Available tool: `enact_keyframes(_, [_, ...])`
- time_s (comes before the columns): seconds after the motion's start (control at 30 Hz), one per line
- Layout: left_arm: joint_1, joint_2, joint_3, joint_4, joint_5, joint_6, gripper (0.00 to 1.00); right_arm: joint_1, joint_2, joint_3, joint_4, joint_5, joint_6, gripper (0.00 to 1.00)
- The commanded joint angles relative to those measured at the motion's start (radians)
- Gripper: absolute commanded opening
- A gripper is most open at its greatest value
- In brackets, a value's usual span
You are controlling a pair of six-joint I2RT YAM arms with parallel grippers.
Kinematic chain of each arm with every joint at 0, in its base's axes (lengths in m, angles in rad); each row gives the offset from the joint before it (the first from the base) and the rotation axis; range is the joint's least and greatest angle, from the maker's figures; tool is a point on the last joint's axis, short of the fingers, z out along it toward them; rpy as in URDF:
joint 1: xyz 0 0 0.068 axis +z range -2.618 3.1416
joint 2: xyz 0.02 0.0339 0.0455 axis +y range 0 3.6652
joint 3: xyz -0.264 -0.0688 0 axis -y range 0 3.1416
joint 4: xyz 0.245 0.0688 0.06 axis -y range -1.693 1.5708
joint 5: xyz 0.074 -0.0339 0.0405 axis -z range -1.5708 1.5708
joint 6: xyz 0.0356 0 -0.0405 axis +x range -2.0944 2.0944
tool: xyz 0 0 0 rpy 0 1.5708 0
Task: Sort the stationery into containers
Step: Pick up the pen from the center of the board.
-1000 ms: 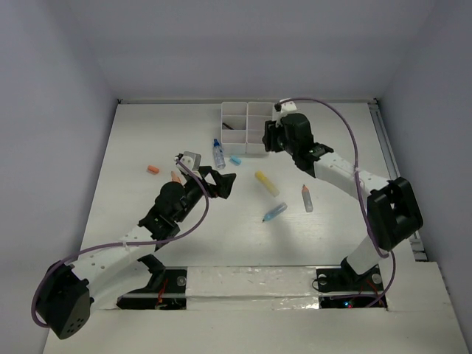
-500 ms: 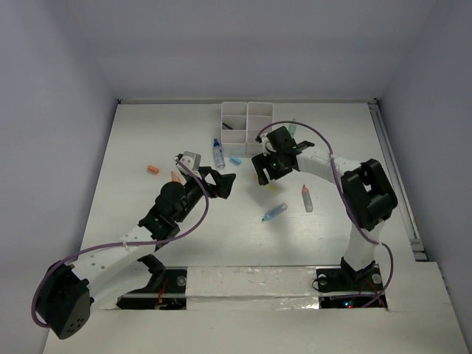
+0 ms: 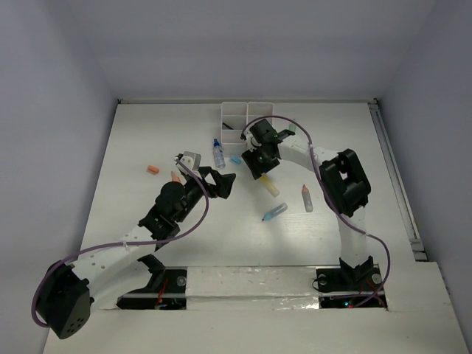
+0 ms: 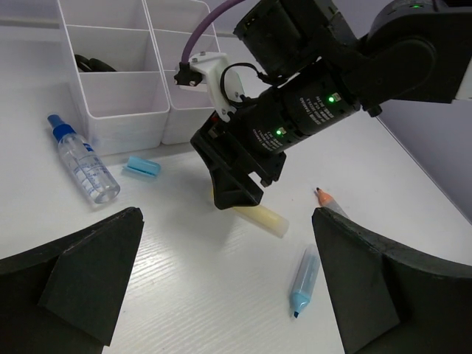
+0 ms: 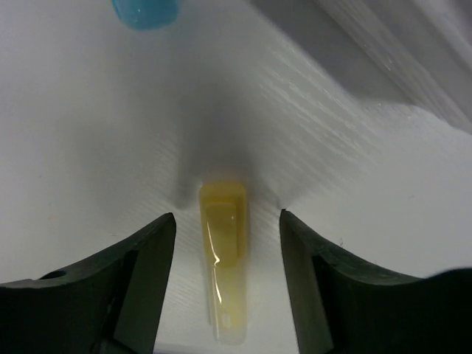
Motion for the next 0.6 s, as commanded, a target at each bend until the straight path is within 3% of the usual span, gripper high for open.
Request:
enact_keyframes(0.0, [-0.003,-0.003,0.000,0.036,0.000,-0.003,0.99,0.002,0.041,0.080,-0.089,0.027,-0.023,0.60])
enact_keyframes(0.2, [-0.003,-0.009,0.000,0.033,-0.003,-0.002,0.99,0.002,0.087,0.143,-0.117,0.013,-0.037,0.45])
enact_keyframes(0.27, [-0.003,-0.011,0.000,0.030,-0.003,-0.003,0.99,0.002,0.099,0.146,-0.118,0.019,-0.043,0.37])
enact_keyframes(0.3, [-0.003,-0.012,0.000,0.030,-0.005,-0.002,0.99,0.002,0.099,0.146,-0.115,0.024,-0.044,0.25])
enact_keyframes(0.4, [-0.003,-0.017,-0.002,0.030,-0.008,-0.002,0.99,0.002,0.070,0.130,-0.071,0.040,-0.052,0.13])
enact_keyframes(0.57, [-0.003,-0.005,0.003,0.027,-0.006,-0.002,0.99,0.002,-0.048,0.058,0.142,0.113,-0.047,0.05])
